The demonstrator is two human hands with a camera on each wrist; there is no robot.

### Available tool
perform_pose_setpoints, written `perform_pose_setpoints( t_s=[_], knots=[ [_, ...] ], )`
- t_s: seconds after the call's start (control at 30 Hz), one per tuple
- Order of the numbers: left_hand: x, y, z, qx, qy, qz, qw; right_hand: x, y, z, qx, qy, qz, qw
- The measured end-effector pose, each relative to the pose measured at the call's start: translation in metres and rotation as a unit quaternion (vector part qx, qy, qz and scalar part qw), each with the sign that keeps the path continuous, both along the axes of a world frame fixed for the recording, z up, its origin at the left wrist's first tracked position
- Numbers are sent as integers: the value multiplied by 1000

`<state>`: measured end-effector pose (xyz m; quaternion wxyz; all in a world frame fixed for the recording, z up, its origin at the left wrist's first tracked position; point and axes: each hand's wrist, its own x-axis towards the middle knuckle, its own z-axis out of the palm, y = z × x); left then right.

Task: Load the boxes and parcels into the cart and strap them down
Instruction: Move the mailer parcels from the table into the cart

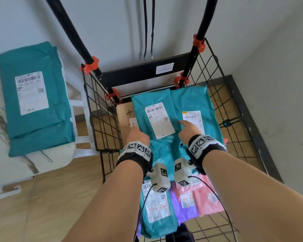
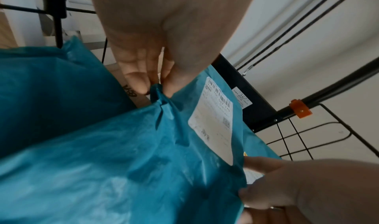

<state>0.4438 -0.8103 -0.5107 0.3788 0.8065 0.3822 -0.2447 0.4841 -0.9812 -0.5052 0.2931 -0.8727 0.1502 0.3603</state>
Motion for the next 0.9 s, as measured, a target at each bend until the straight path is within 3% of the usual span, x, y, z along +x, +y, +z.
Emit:
perform_pose_setpoints(
  t_s=[0.1,0.2,0.5,0.7,0.9],
  knots=[
    [0,-7,0,45,-25,-25,998,-2,-6,-1,-28,4,14,1000],
    [-1,-12,-1,35,-61,-45,997,-1,-9,-4,-42,2,28,999],
    [-5,-13,-3,-11,-3,-139,990,-2,-11,4,-86,12,50,995],
    [-13,-6,19,1,-32,-93,995,-4,-8,36,-90,4,50,995],
    [-27,9,72,26,-73,-75,994,-14,6,89,-67,-36,65,995]
  ],
)
